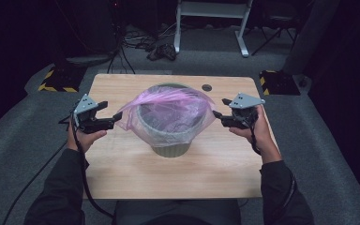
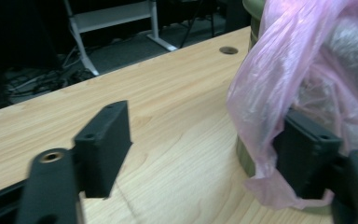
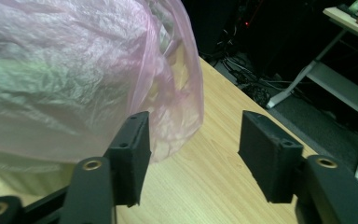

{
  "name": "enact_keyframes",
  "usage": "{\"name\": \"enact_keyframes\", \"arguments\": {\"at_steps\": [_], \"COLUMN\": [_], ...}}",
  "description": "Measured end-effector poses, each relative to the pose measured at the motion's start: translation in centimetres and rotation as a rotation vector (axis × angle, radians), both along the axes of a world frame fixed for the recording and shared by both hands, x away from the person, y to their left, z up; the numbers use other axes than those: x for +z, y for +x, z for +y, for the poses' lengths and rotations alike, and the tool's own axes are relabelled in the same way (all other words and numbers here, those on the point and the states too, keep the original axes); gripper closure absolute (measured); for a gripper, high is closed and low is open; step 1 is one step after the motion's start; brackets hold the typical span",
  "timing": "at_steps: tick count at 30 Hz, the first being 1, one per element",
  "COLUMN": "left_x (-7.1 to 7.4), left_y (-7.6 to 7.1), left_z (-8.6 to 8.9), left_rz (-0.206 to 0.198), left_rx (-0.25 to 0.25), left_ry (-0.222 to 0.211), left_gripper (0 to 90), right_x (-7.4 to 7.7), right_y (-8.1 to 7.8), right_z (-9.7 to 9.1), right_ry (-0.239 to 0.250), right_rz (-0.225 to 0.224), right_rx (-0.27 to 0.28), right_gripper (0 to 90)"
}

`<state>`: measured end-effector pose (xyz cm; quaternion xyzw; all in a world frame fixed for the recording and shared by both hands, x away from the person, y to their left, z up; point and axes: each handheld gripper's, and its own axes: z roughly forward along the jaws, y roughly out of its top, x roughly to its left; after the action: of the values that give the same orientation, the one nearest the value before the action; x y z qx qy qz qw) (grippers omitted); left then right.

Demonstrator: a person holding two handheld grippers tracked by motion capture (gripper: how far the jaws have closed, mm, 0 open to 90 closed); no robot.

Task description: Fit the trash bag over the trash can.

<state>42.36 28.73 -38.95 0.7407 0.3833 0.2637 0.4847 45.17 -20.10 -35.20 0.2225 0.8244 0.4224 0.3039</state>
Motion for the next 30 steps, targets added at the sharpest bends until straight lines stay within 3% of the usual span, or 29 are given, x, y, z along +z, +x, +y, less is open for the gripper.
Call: {"name": "enact_keyframes", "arguments": {"at_steps": [2,5,8,10,13,14,17,21,23,24,26,30], "left_x": [0.0,0.4,0.9,1.1,0.9,0.8,0.7,0.4,0.2,0.0,-0.3,-0.9], "left_y": [-0.6,-2.6,-4.7,-5.8,-7.7,-8.1,-8.2,-6.7,-5.9,-5.5,-4.6,-3.3], "left_z": [0.1,0.3,-0.3,-0.8,-2.3,-2.8,-4.2,-5.3,-5.7,-5.8,-6.2,-6.5], "left_rz": [-0.009,-0.062,-0.11,-0.111,-0.126,-0.123,-0.114,-0.086,-0.076,-0.071,-0.068,-0.068], "left_rx": [-0.004,-0.065,-0.089,-0.107,-0.181,-0.208,-0.226,-0.213,-0.208,-0.209,-0.18,-0.162], "left_ry": [-0.017,-0.058,-0.02,-0.021,-0.013,-0.009,0.031,0.039,0.054,0.068,0.11,0.174], "left_gripper": [21.2,18.3,16.2,15.8,15.6,15.5,15.5,15.6,16.8,22.5,35.0,67.9], "right_x": [0.0,0.3,0.4,0.3,-0.2,-0.4,-0.8,-1.2,-1.3,-1.4,-1.6,-2.3], "right_y": [-0.6,-1.6,-2.6,-3.4,-4.5,-4.8,-5.5,-5.6,-5.3,-5.0,-4.6,-4.1], "right_z": [-0.2,-0.3,-0.2,0.0,0.4,0.6,1.1,2.2,2.6,2.7,2.9,3.1], "right_ry": [0.001,-0.004,-0.005,-0.001,-0.022,-0.032,-0.035,-0.084,-0.099,-0.104,-0.117,-0.166], "right_rz": [-0.006,-0.026,-0.052,-0.058,-0.074,-0.077,-0.075,-0.112,-0.125,-0.127,-0.104,-0.084], "right_rx": [0.029,0.063,0.093,0.133,0.18,0.19,0.237,0.216,0.182,0.179,0.196,0.204], "right_gripper": [37.9,32.1,29.2,28.1,27.1,27.0,24.3,25.3,32.4,39.6,58.0,79.9]}}
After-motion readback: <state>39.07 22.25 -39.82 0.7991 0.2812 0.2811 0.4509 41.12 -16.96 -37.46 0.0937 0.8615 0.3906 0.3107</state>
